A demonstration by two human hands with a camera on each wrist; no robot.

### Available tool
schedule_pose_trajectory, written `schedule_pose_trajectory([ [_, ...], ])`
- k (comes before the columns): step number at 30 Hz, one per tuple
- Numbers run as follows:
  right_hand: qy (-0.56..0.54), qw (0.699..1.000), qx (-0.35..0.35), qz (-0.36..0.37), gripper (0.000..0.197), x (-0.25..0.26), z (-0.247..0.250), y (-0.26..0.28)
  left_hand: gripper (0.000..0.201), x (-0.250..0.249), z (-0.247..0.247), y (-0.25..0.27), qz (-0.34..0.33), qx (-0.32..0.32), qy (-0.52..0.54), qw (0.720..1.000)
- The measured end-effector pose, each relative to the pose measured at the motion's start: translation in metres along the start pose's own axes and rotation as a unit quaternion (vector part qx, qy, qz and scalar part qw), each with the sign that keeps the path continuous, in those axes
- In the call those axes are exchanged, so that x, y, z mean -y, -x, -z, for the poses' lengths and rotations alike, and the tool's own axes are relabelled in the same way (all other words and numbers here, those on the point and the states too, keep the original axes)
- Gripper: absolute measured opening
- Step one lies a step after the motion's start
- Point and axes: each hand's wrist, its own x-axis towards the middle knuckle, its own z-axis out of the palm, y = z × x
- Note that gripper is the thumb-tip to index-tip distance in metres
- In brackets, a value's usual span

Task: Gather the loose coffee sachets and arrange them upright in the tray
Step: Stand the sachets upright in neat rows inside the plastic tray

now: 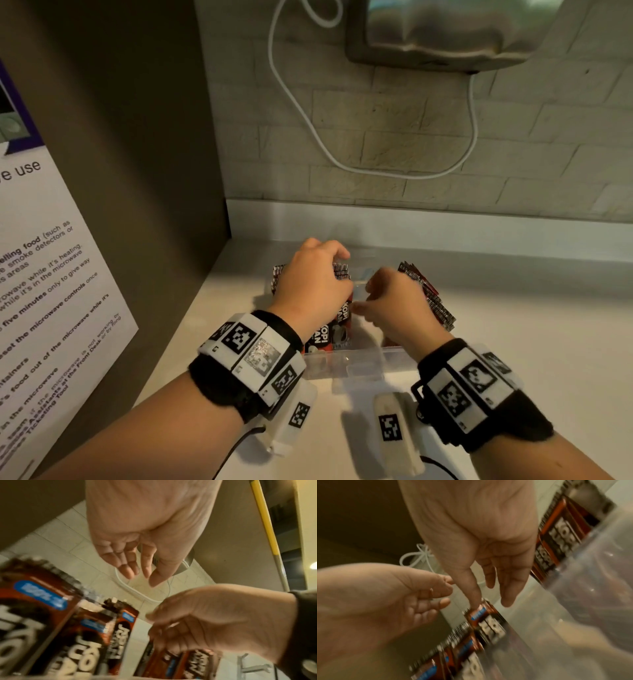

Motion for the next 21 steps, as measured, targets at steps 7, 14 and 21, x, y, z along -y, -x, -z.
schedule_pose_trajectory([
  [7,-0.122,0.975,-0.183,0.006,0.011,-0.014,0.071,-0.007,0.092,-0.028,-0.043,0.008,0.030,0.227,0.174,0.958],
  [14,0.069,0.980,0.184,-0.021,0.077,-0.029,0.107,-0.010,0.135,-0.045,-0.090,-0.003,0.119,0.317,0.100,0.936],
  [21,0.131,0.933,0.330,-0.048,0.140,-0.031,0.102,-0.022,0.136,-0.041,-0.103,-0.016,0.190,0.292,0.152,0.925],
])
